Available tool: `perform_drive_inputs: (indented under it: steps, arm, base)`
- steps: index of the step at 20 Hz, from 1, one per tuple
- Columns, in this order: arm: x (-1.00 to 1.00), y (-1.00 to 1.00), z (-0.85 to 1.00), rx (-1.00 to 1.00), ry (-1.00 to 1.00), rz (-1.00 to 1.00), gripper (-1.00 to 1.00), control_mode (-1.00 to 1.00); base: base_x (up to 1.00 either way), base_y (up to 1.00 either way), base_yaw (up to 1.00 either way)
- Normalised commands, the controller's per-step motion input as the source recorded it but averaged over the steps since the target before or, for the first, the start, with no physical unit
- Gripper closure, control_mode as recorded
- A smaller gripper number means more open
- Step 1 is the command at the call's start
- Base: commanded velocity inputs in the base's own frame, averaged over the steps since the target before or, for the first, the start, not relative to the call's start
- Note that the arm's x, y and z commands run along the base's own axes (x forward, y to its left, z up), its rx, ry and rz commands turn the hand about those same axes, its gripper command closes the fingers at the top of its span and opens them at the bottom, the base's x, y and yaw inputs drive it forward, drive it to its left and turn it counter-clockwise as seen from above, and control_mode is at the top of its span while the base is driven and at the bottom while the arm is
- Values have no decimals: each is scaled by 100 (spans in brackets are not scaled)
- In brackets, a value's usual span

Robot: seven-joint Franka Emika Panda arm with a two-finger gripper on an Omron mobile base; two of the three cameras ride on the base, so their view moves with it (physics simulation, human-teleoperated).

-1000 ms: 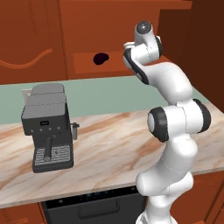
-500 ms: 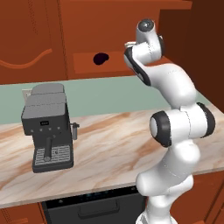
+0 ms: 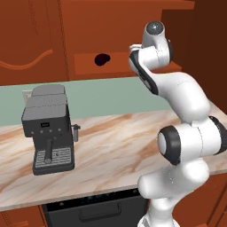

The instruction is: Pick the eggplants from the cabinet and place them in one bowl. Pick the potato from the sink and place it in the other bowl.

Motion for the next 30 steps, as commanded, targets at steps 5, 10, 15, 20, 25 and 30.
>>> perform_drive_inputs:
  steps: [5,10,15,20,25,30]
  arm:
    - [-57,2,0,5,0,0,100,-100]
    - [-56,5,0,6,0,0,100,-100]
    - [-51,11,7,3,0,0,100,-100]
    - [-52,14,8,3,1,1,100,-100]
    - [-53,13,5,4,1,2,100,-100]
    - [-51,13,0,5,2,6,100,-100]
  base:
    - [0,0,0]
    - [0,0,0]
    - [0,0,0]
    - [0,0,0]
    - [0,0,0]
    - [0,0,0]
